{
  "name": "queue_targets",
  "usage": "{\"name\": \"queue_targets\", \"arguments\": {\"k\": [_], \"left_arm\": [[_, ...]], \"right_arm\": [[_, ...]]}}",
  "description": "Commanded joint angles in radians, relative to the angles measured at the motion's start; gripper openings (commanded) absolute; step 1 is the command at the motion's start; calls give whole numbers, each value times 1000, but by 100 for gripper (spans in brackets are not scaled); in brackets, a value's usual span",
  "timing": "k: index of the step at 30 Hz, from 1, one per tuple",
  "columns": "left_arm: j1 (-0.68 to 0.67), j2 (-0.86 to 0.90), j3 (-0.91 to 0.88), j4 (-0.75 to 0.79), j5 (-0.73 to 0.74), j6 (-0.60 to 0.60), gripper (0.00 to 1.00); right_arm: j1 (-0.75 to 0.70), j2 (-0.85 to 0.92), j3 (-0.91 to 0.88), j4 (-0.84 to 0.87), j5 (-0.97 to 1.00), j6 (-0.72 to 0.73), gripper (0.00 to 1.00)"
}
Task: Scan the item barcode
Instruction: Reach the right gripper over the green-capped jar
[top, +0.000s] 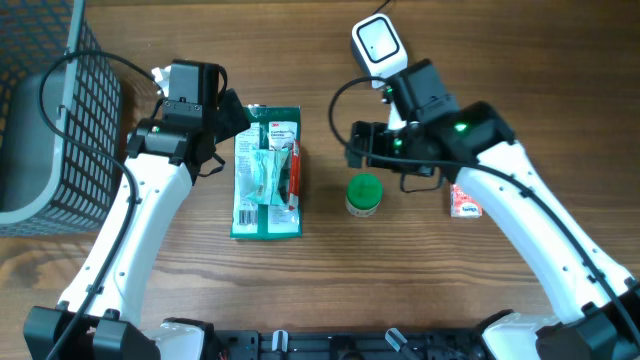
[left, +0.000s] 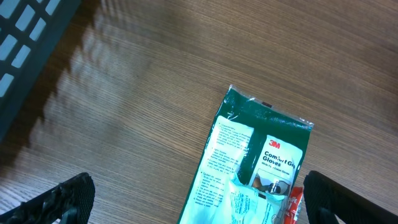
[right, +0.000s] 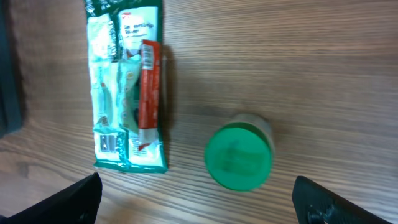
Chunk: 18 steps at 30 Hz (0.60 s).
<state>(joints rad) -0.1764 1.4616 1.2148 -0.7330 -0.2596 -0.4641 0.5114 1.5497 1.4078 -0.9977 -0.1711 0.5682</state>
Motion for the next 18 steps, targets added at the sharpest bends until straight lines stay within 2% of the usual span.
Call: {"name": "queue_targets", "arguments": {"k": [1, 8, 18], "left_arm": [[5, 5, -3, 2, 2, 16, 100], [5, 5, -3, 2, 2, 16, 100], [5, 5, -3, 2, 2, 16, 100]], "right_arm": [[61, 54, -12, 37, 74, 18, 98], [119, 120, -12, 60, 153, 8, 99], [121, 196, -12, 65, 169, 9, 100]]}}
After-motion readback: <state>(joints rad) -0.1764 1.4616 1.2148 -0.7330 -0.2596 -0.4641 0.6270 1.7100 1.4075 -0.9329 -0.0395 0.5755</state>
